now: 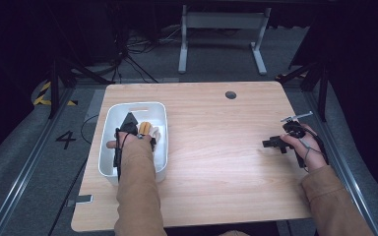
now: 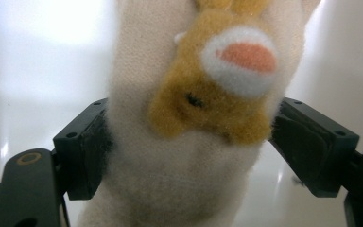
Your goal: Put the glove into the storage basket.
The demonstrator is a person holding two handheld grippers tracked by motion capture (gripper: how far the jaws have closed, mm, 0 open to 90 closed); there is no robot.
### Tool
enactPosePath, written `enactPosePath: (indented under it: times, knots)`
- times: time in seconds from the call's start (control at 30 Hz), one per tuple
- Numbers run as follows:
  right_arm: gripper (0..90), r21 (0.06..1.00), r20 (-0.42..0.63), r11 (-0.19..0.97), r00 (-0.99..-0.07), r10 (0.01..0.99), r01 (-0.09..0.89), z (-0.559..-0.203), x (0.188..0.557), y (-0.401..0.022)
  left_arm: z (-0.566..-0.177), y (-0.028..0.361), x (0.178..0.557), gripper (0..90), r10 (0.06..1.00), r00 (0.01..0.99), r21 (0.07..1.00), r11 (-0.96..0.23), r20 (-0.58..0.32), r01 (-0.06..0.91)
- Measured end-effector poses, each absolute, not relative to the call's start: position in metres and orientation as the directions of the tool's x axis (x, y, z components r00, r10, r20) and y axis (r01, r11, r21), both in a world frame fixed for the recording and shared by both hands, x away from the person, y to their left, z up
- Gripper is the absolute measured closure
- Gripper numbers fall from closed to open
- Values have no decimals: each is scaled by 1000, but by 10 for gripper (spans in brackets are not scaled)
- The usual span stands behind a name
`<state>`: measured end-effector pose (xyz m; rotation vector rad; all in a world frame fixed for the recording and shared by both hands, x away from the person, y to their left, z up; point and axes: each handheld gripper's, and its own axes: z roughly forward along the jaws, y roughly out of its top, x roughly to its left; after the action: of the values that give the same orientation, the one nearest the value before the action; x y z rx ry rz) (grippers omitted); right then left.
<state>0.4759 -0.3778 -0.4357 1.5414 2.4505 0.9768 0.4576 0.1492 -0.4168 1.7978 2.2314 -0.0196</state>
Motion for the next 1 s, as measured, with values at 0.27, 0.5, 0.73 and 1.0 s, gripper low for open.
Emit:
enactPosePath:
  times: [0.27, 0.5, 0.73, 1.0]
  knots:
    - [453, 560, 247, 292, -492, 835, 776, -435, 476, -378, -403, 149, 457, 195, 969, -156, 234, 199, -189, 952]
    - [451, 559, 244, 296, -495, 834, 774, -436, 476, -378, -383, 144, 456, 221, 978, -103, 307, 155, -181, 939]
    - [449, 561, 242, 300, -500, 832, 771, -435, 475, -377, -359, 136, 450, 284, 986, 12, 398, 57, -168, 916]
    - [442, 569, 237, 307, -509, 827, 763, -436, 474, -379, -334, 119, 439, 289, 970, 150, 520, -31, -189, 854]
